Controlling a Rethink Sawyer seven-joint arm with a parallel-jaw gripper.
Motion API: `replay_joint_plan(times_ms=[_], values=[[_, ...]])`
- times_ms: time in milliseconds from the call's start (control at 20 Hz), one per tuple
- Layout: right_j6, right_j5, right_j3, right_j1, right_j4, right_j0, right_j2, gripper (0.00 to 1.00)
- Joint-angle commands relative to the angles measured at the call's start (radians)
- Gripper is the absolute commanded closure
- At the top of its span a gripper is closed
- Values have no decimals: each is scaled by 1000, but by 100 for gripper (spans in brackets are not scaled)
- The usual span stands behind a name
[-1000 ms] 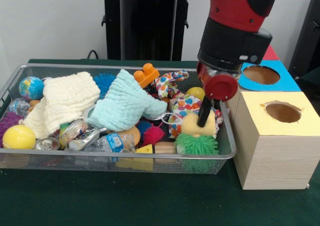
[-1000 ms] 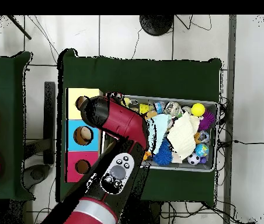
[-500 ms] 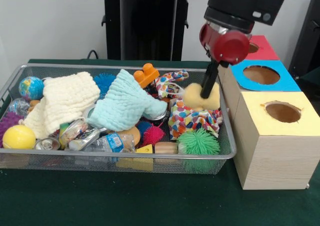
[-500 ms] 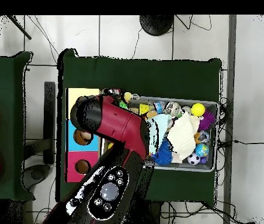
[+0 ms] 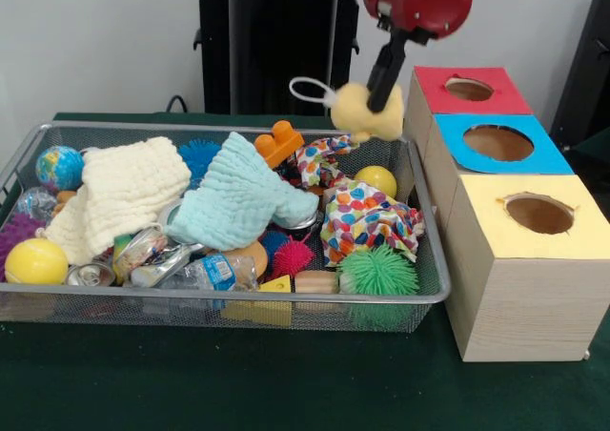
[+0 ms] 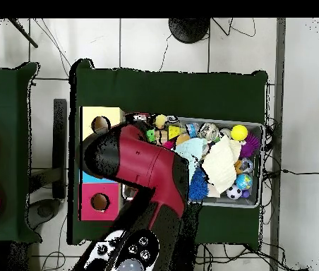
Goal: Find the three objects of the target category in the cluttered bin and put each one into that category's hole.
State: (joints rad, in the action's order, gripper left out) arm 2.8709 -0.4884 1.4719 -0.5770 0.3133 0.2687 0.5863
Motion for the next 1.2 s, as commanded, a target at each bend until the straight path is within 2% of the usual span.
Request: replay_joint_plan(times_ms=[50,100,250,350,500,550,650,750,850,1000,1200], values=[[-359,-159,134,-174,-184,-35,-169,100],[-390,-156,146,-201,-216,-38,-182,100],[-567,-172,185,-287,-335,-67,-245,100],[-679,-211,186,-323,-443,-53,-247,100],[-811,-415,228,-376,-451,-123,-347,100],[-823,-403,270,-400,-431,-152,-387,100],[-836,-319,325,-427,-438,-168,-412,100],[-918,-281,384,-460,-444,-201,-463,100],[-957,-289,430,-492,-451,-213,-477,100],[-998,-217,527,-547,-472,-229,-486,100],[-997,-114,678,-553,-477,-269,-529,100]])
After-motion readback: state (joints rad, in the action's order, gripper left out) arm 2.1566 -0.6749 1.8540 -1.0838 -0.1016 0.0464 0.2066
